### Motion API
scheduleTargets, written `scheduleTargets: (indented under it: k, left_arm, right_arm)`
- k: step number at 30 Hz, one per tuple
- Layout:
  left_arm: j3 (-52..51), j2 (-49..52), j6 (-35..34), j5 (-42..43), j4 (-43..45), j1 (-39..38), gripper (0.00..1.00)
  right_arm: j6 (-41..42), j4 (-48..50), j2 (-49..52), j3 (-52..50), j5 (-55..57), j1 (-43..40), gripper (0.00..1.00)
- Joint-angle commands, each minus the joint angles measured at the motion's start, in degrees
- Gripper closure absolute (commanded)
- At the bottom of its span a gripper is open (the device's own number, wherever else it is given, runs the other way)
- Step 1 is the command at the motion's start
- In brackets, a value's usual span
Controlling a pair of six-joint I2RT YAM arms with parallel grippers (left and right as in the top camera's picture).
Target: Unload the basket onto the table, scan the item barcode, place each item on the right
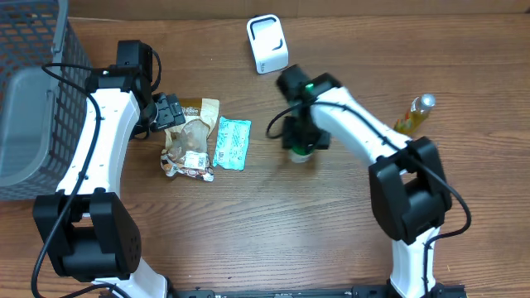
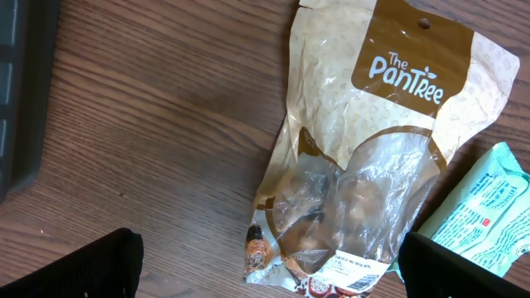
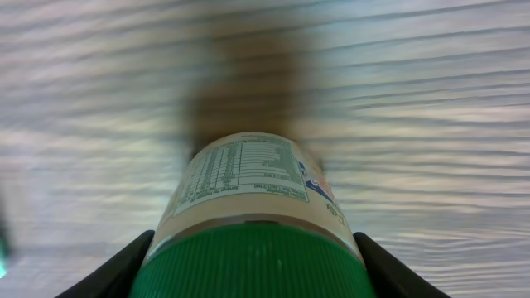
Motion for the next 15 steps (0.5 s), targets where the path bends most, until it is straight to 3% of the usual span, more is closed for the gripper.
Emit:
scheduleTargets:
  k: [1, 8, 15]
  left_arm:
    - [-0.3, 0.5, -0.4, -0.5, -0.1, 0.2, 0.01]
    - [-0.3, 0.5, -0.4, -0.5, -0.1, 0.2, 0.0]
    - [-0.3, 0.5, -0.4, -0.5, -0.1, 0.2, 0.0]
  right_arm:
    - [-0.1, 1.3, 0.0, -0.3, -2.8, 4.1, 0.4]
    - [-0.1, 3.5, 0.0, -0.3, -1.1, 10.3, 0.39]
    - [0.1, 2.3, 0.0, -0.3, 6.0, 10.8, 0.39]
